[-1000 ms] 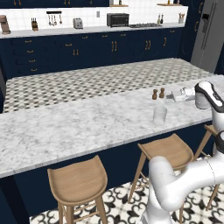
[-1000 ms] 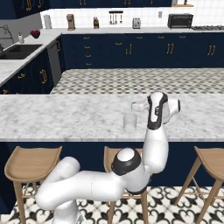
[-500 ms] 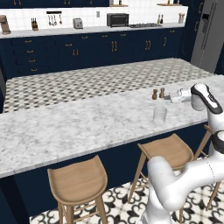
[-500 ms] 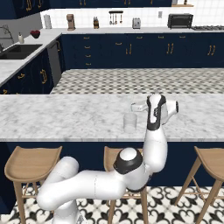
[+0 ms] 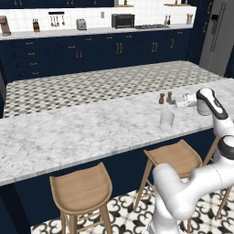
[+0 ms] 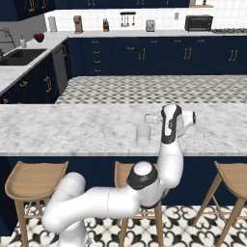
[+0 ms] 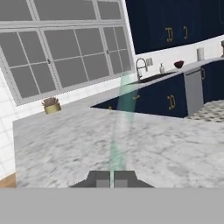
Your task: Take a straw from the drawer in front and place it inside the glass cup on the dining counter.
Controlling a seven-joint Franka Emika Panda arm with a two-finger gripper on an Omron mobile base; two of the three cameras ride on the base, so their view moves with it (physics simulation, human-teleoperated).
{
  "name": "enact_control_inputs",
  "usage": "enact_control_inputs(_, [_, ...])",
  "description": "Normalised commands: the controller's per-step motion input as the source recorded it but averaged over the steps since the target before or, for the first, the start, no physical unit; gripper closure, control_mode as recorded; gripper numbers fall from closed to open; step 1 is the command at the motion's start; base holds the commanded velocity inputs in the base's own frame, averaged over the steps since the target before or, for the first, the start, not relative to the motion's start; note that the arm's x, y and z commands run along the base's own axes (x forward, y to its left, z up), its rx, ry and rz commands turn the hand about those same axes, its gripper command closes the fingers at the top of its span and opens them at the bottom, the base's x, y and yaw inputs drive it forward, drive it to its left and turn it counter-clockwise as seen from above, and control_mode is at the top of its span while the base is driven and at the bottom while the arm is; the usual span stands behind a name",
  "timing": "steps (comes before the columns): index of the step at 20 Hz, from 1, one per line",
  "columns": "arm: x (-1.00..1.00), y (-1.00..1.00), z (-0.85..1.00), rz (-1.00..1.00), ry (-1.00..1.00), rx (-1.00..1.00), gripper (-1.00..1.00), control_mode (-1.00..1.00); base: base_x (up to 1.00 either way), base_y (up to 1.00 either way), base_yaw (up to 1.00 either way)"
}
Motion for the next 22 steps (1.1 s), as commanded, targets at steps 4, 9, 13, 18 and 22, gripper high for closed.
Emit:
enact_control_inputs(4, [0.22, 0.00, -0.28, 0.00, 0.00, -0.03, 1.00, -1.00, 0.00, 0.00, 0.00])
enact_control_inputs(9, [0.22, 0.00, -0.31, 0.00, 0.00, -0.02, 1.00, -1.00, 0.00, 0.00, 0.00])
enact_control_inputs(13, [0.12, 0.00, -0.26, 0.00, 0.00, -0.02, 1.00, -1.00, 0.00, 0.00, 0.00])
enact_control_inputs(18, [-0.43, 0.30, -0.17, 0.02, -0.03, -0.09, 1.00, -1.00, 0.00, 0.00, 0.00])
enact_control_inputs(22, [-0.40, 0.25, -0.13, 0.01, 0.00, -0.06, 1.00, -1.00, 0.00, 0.00, 0.00])
